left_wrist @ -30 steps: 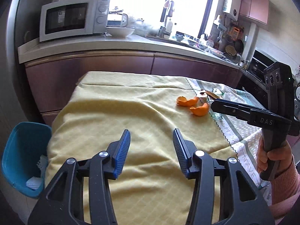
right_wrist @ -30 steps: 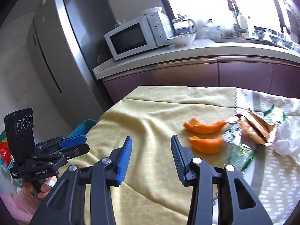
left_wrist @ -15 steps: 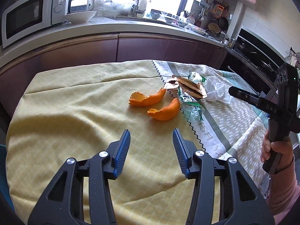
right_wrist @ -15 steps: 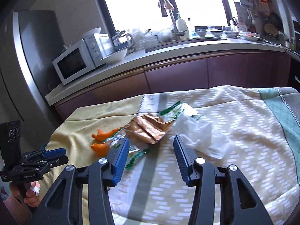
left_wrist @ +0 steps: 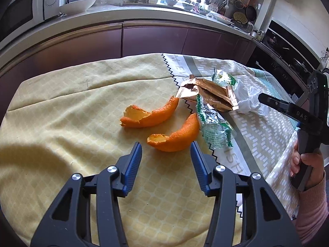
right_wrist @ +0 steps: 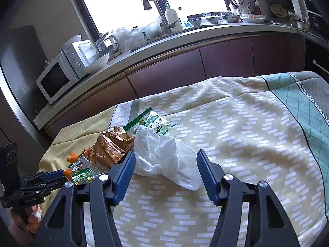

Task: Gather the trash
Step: 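Grasp the white plastic bag with the right tool while the left tool grasps an orange peel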

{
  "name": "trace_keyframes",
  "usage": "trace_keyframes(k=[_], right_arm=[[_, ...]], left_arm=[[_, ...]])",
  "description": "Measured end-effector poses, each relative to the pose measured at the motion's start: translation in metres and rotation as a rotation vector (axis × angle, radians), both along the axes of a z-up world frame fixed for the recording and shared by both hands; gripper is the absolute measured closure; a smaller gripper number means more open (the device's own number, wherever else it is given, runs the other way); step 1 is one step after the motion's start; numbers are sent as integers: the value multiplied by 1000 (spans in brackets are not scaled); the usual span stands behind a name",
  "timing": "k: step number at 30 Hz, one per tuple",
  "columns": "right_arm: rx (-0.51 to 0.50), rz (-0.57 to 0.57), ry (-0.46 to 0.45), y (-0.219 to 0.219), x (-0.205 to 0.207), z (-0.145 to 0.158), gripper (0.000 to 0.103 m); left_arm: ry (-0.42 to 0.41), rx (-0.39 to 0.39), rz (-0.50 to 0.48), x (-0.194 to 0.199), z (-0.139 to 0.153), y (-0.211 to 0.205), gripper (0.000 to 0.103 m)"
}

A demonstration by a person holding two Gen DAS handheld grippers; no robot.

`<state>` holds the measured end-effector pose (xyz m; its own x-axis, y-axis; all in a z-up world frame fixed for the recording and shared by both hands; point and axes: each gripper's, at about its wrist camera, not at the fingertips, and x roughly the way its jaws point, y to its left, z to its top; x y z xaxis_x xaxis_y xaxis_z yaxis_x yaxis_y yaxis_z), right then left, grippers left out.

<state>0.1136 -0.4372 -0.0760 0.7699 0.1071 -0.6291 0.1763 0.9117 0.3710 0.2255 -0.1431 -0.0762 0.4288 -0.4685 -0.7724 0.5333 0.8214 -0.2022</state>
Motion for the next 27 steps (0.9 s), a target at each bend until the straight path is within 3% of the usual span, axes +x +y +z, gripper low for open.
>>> trace_keyframes(k=[4,8,13,18,20,27], right_arm=[[17,18,10,1,4,-3,47],[24,38,16,3,4,-5,73],[38,48,8,3,-2,-4,91],[41,62,-18,11,-11,2,96],[37,65,-35,14,-16,6,97],[50,75,-92,25,-32,23,98]], left_arm=[[21,-8,-2,5,-3,-8,56],[16,-7,0,6,-2,-10,62],[-7,12,7,0,0,-10,71],[-28,7,12,-10,3,-3,83],[-26,-8,16,-13,6,3,98],[-39,-51,41,-27,16,32,98]])
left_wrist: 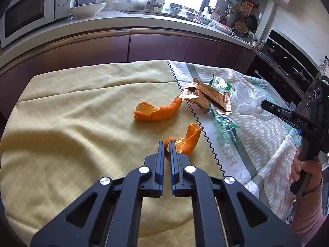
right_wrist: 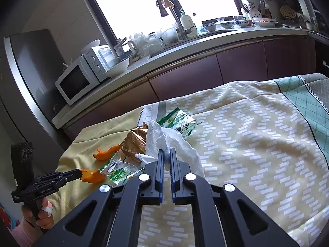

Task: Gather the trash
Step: 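Grasp the white plastic bag with the right tool while the left tool grasps an orange peel, then carry the white plastic bag and orange peel over the teal bin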

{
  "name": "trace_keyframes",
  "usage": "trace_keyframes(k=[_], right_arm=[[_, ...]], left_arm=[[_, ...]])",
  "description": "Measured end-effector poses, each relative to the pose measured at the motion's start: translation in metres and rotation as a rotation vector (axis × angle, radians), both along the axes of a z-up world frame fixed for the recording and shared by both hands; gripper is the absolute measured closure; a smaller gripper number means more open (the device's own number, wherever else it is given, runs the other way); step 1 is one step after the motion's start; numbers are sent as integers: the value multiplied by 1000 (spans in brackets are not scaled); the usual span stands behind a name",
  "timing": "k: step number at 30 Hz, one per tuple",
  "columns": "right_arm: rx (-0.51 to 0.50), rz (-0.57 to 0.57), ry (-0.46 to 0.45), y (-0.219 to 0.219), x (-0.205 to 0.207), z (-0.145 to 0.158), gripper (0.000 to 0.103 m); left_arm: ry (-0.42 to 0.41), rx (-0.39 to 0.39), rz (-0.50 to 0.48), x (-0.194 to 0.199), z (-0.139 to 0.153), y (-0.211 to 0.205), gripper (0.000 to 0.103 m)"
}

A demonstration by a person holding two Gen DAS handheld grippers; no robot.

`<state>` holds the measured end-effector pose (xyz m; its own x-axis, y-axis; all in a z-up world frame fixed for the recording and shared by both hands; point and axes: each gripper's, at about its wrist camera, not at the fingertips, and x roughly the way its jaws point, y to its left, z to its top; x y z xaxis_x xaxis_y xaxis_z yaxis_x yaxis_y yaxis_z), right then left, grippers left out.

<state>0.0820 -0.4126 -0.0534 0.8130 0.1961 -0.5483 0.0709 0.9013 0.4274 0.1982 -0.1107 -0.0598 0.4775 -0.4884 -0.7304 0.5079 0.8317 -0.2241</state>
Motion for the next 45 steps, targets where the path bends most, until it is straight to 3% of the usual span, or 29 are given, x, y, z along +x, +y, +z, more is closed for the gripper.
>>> trace_keyframes(k=[11,18,28,45], right_arm=[[34,35,-77,18,-21,23,98],[72,120,-84,43,-20,23,98],[104,263,-79,94,-6,20,98],[133,497,-74,195,20,28,98]], left_arm=[[-50,17,-18,-23,5,15,98],[-78,22,5,-48,10,51,98],[-72,12,120,-76,7,117,98],[-151,-41,293,-112,41,207,98]])
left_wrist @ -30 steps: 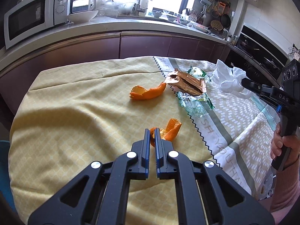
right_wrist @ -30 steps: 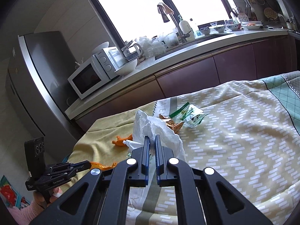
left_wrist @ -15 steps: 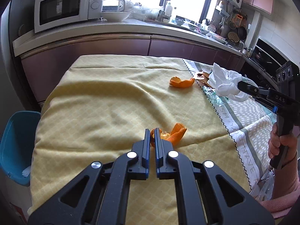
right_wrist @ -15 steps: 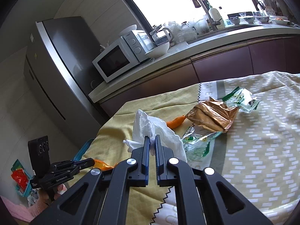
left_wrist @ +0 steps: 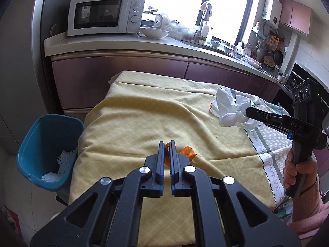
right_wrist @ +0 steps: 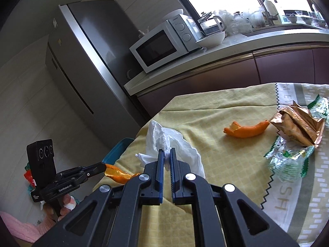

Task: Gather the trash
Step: 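Carry the white plastic bag and orange peel over the teal bin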

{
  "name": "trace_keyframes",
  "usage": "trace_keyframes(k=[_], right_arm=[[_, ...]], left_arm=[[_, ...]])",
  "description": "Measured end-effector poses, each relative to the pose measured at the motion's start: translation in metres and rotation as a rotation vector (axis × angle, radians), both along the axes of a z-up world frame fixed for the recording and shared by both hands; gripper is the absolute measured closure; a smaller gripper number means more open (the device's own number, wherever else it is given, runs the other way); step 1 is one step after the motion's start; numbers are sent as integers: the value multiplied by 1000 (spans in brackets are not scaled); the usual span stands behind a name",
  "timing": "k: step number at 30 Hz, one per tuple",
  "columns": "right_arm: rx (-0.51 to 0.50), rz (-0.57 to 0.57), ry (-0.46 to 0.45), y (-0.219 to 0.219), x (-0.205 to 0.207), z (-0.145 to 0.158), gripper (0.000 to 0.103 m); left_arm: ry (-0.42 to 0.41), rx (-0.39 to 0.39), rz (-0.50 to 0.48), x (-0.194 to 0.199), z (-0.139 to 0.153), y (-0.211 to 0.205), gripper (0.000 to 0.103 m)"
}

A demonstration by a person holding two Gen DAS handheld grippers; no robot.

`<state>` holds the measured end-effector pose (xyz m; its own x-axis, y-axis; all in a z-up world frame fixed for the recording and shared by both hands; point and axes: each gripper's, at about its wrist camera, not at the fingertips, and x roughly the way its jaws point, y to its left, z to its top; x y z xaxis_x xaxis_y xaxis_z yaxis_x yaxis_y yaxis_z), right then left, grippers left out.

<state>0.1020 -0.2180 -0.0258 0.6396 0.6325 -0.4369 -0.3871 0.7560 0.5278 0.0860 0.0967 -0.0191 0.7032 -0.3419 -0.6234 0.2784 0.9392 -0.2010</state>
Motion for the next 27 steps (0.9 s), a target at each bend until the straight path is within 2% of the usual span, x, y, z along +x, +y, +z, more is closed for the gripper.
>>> trace_keyframes(k=[16,27], right_arm=[[-18,200,-17,96,25,18,98],[-75,314,-13,160,46,24,98]], left_arm=[[-84,-7,186,-19,35,94,98],[-82,12,313,-14,35,147,98]])
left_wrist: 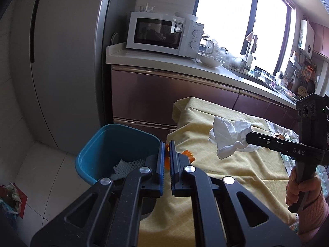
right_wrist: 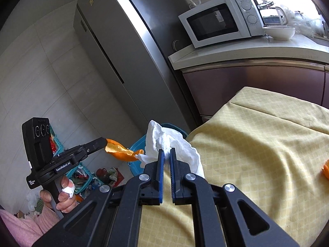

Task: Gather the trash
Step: 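Carry the white plastic bag and orange peel over the teal bin, then open the left tool over the bin while the right tool releases the plastic bag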

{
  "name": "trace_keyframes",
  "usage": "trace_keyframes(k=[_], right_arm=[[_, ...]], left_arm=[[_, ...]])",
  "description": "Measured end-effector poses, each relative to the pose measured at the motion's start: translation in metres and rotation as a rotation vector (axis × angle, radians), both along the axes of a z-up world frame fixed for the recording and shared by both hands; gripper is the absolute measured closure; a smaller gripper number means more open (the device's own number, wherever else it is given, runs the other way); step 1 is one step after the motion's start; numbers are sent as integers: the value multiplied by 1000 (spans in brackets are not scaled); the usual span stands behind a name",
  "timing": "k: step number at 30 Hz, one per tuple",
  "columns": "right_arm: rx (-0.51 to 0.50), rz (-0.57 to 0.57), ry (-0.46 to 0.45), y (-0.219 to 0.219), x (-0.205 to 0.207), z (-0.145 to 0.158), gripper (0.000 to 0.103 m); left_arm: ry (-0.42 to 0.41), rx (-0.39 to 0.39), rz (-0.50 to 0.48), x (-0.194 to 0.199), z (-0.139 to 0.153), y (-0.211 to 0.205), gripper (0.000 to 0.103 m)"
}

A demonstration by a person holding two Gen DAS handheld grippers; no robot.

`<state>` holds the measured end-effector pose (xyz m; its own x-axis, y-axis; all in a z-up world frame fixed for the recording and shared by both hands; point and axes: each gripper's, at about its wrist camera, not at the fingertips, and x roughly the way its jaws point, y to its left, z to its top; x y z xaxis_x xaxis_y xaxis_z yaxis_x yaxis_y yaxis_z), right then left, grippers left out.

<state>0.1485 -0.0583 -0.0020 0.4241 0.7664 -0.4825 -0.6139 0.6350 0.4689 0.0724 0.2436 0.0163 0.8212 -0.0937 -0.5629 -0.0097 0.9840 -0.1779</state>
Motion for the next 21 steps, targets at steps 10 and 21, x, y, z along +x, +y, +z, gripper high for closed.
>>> trace_keyframes(k=[10,21], right_arm=[[-75,94,-18,67,16,5,98],[-157,160,-2,129,35,-12,98]], left_arm=[[62,-10,106,24,-29,42,98],[135,-10,162,54,-69,66,98]])
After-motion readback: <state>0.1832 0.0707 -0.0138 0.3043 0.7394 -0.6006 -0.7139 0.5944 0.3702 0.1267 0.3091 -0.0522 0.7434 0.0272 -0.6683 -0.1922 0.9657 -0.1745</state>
